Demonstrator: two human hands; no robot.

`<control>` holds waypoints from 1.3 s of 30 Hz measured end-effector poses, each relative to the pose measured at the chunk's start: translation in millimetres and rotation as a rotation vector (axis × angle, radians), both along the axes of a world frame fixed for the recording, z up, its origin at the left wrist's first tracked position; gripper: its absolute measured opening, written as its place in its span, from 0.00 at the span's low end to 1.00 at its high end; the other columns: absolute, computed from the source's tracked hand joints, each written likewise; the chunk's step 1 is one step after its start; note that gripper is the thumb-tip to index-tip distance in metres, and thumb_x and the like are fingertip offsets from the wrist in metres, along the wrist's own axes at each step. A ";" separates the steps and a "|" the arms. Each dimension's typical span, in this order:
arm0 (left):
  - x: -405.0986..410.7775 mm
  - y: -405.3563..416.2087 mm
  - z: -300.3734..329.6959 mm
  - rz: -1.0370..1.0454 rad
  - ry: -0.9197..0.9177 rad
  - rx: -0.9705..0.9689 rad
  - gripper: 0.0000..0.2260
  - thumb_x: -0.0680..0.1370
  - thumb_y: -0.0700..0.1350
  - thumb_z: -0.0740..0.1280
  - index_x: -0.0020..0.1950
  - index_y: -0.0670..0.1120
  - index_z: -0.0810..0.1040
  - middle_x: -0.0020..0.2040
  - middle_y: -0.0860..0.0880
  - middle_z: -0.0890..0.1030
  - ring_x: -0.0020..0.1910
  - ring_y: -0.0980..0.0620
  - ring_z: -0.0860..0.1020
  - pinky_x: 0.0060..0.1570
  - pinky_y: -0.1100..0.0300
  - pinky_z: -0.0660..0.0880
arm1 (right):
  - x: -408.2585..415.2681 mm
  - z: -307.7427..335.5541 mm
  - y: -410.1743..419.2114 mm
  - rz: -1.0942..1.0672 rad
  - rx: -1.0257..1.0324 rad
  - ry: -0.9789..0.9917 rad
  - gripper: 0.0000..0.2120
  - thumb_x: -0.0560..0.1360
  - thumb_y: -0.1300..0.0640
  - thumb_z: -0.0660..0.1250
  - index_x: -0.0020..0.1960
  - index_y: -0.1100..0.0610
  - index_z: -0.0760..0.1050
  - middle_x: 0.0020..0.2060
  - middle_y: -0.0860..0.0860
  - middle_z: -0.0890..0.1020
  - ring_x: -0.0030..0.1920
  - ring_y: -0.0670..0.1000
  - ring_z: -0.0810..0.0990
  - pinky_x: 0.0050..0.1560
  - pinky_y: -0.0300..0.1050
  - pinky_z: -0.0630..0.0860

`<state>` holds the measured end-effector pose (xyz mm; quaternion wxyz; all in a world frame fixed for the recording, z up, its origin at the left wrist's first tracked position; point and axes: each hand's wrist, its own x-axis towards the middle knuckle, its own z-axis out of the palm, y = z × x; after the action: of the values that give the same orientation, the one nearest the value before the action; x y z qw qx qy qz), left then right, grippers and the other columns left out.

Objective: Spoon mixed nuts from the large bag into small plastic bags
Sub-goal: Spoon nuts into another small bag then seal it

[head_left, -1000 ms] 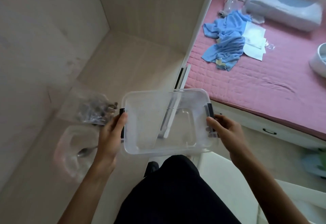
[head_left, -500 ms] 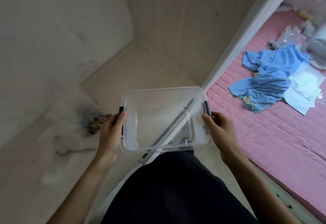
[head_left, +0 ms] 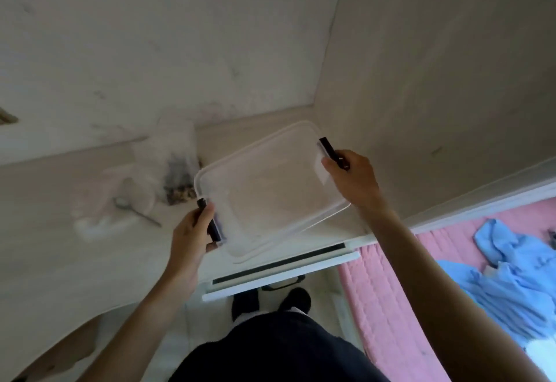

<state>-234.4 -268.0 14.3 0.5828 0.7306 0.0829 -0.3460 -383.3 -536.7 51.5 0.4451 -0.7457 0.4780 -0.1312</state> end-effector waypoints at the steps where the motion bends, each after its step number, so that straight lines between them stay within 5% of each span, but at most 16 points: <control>1: -3.2 -2.6 -2.6 0.011 0.045 -0.010 0.14 0.81 0.55 0.70 0.57 0.45 0.81 0.52 0.45 0.85 0.51 0.47 0.84 0.39 0.55 0.83 | 13.7 -0.3 -10.3 0.055 -0.039 0.052 0.08 0.80 0.50 0.67 0.51 0.54 0.80 0.37 0.48 0.79 0.39 0.51 0.78 0.39 0.43 0.71; 6: -31.3 -15.5 -24.9 -0.029 0.306 -0.043 0.13 0.80 0.48 0.72 0.59 0.41 0.79 0.57 0.42 0.85 0.55 0.46 0.85 0.43 0.51 0.84 | 83.6 -9.4 -48.1 0.283 -0.155 0.231 0.07 0.81 0.53 0.62 0.49 0.57 0.75 0.42 0.54 0.79 0.42 0.58 0.79 0.41 0.45 0.70; 11: -62.7 -36.2 -36.9 -0.066 0.531 -0.129 0.19 0.78 0.48 0.74 0.63 0.38 0.77 0.58 0.41 0.86 0.56 0.46 0.86 0.49 0.54 0.85 | 141.5 -28.7 -53.6 0.515 -0.215 0.320 0.14 0.83 0.54 0.60 0.62 0.55 0.80 0.46 0.53 0.82 0.45 0.57 0.81 0.46 0.47 0.74; 14: -72.9 -49.7 -35.8 -0.069 0.562 -0.196 0.25 0.72 0.50 0.76 0.63 0.37 0.77 0.56 0.43 0.87 0.57 0.48 0.86 0.59 0.54 0.82 | 162.3 -40.2 -53.4 0.603 -0.209 0.365 0.16 0.83 0.52 0.59 0.67 0.50 0.79 0.55 0.54 0.84 0.55 0.58 0.82 0.60 0.50 0.75; 24: -79.9 -58.8 -42.3 -0.131 0.629 -0.280 0.27 0.74 0.52 0.77 0.66 0.39 0.75 0.61 0.43 0.85 0.60 0.46 0.84 0.65 0.50 0.79 | 180.8 -43.1 -58.5 0.672 -0.152 0.242 0.20 0.82 0.49 0.66 0.72 0.52 0.76 0.68 0.52 0.80 0.67 0.54 0.78 0.67 0.45 0.72; 26: -69.4 -45.1 -40.4 -0.226 0.647 -0.238 0.28 0.72 0.55 0.79 0.65 0.43 0.75 0.63 0.43 0.84 0.60 0.44 0.85 0.60 0.50 0.81 | 177.9 -35.0 -52.5 0.642 -0.192 0.138 0.20 0.81 0.52 0.68 0.70 0.57 0.77 0.66 0.54 0.81 0.65 0.54 0.78 0.67 0.48 0.73; 29: -38.6 -7.9 -34.9 -0.232 0.674 -0.187 0.33 0.69 0.52 0.82 0.67 0.40 0.74 0.61 0.40 0.85 0.58 0.39 0.85 0.51 0.47 0.84 | 171.4 -27.7 -30.5 0.656 -0.197 -0.011 0.09 0.80 0.59 0.69 0.57 0.61 0.83 0.48 0.50 0.85 0.49 0.51 0.83 0.54 0.49 0.78; 33: 19.5 40.3 -24.9 -0.200 0.534 -0.035 0.21 0.76 0.48 0.75 0.62 0.38 0.76 0.58 0.40 0.84 0.54 0.41 0.86 0.46 0.46 0.84 | 167.2 -28.1 9.3 0.763 -0.197 -0.077 0.09 0.80 0.59 0.70 0.58 0.60 0.83 0.49 0.50 0.84 0.50 0.50 0.83 0.52 0.38 0.75; 36: 69.6 49.7 -15.6 -0.208 0.321 0.039 0.11 0.81 0.47 0.71 0.58 0.41 0.78 0.56 0.42 0.84 0.49 0.46 0.87 0.44 0.51 0.83 | 180.5 -34.0 37.9 0.819 -0.167 -0.044 0.12 0.81 0.56 0.69 0.62 0.59 0.81 0.55 0.53 0.84 0.55 0.52 0.83 0.55 0.40 0.74; 39: 117.5 42.8 -6.1 -0.289 -0.116 0.180 0.07 0.82 0.45 0.70 0.56 0.44 0.78 0.58 0.40 0.84 0.50 0.47 0.84 0.46 0.52 0.80 | 209.2 -34.1 58.6 0.864 -0.174 0.030 0.18 0.82 0.54 0.68 0.70 0.57 0.76 0.65 0.54 0.80 0.63 0.53 0.80 0.60 0.44 0.73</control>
<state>-116.8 -225.2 8.2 0.4630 0.8030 -0.0261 -0.3745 -174.1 -478.1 17.5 0.3874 -0.9138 0.1159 0.0381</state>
